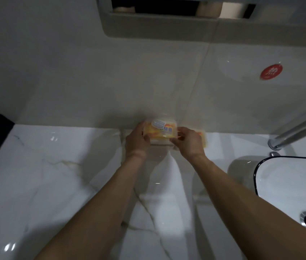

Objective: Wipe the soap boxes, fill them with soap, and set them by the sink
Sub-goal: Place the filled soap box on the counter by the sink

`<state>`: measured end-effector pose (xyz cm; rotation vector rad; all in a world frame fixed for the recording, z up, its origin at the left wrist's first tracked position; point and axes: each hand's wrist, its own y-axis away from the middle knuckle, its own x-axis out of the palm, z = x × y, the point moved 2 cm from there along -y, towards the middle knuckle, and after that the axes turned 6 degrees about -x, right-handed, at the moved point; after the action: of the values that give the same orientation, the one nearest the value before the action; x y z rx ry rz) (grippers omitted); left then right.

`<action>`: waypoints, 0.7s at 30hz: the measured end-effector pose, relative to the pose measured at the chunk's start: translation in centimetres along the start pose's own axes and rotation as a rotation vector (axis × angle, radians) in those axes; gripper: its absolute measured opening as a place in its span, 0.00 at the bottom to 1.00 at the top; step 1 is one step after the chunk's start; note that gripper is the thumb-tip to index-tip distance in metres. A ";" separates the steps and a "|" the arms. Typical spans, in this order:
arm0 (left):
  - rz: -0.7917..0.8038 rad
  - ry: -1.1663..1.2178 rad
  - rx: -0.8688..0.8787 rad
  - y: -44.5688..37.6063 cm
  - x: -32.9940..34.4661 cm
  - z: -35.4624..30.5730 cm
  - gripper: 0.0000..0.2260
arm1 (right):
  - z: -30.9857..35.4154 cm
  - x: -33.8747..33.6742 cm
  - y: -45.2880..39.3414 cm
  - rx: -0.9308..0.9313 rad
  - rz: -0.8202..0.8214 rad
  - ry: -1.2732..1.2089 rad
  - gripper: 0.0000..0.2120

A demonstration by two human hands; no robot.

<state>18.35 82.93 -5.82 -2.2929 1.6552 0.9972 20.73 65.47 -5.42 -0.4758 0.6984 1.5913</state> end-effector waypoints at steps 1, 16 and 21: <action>0.007 -0.006 0.007 -0.1 0.2 0.1 0.21 | 0.0 0.0 0.0 -0.012 0.006 0.020 0.21; -0.050 -0.214 0.151 0.0 -0.1 2.5 0.21 | -0.4 0.6 -0.3 -0.189 -0.017 0.569 0.18; -0.054 -0.389 0.155 -0.6 -0.3 2.3 0.12 | -0.5 0.9 -0.1 -0.192 -0.038 0.625 0.15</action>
<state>17.81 84.44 -7.59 -1.8869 1.4470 1.1672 20.64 65.77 -6.43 -1.1492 0.9948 1.4805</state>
